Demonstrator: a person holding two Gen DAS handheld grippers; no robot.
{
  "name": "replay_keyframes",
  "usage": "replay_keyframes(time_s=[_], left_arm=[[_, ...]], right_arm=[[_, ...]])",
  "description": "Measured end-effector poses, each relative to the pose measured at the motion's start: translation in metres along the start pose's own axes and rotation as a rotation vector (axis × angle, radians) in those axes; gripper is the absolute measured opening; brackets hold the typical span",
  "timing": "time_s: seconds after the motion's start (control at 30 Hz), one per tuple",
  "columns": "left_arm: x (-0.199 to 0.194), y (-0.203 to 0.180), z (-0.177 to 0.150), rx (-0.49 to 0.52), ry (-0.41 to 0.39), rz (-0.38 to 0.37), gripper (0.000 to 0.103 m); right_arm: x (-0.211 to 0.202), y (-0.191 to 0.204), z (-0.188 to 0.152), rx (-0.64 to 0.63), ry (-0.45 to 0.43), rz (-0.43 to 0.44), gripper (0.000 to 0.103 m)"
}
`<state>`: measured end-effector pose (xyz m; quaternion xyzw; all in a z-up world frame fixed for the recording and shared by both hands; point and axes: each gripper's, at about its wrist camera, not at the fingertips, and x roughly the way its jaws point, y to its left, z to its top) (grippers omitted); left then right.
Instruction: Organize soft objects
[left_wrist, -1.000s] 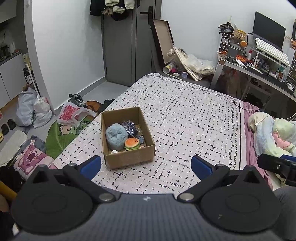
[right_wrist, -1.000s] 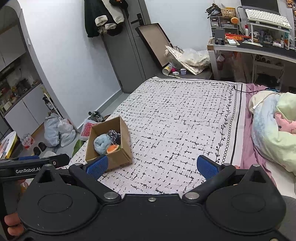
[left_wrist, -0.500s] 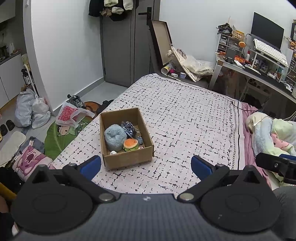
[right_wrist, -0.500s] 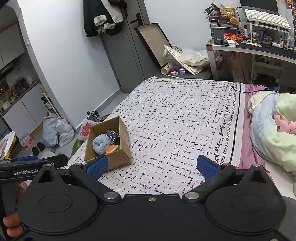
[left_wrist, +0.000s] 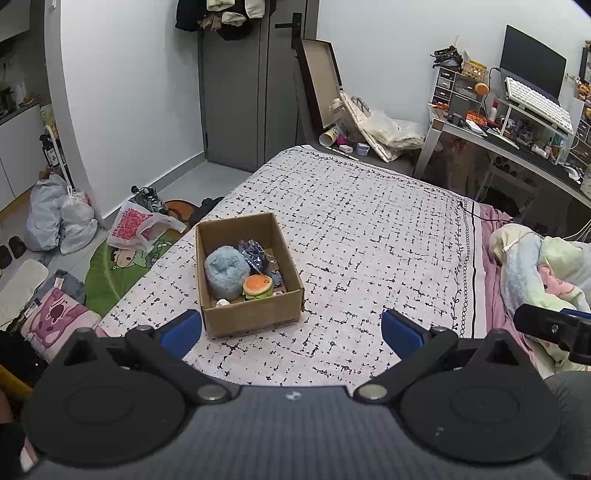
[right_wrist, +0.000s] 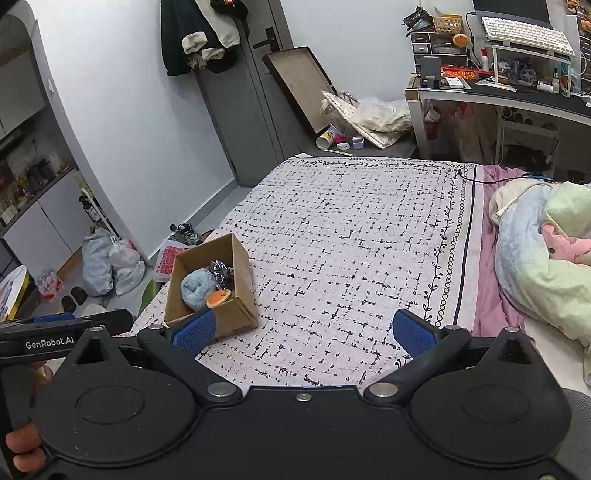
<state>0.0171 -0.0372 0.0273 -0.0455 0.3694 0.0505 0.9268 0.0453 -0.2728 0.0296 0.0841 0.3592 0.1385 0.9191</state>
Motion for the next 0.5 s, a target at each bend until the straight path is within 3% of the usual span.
replay_keyframes(time_s=[0.5], left_arm=[[0.002,-0.005,-0.005,-0.001,-0.033,0.011,0.103]], right_arm=[[0.011,-0.012,-0.007,0.029,0.008,0.02,0.103]])
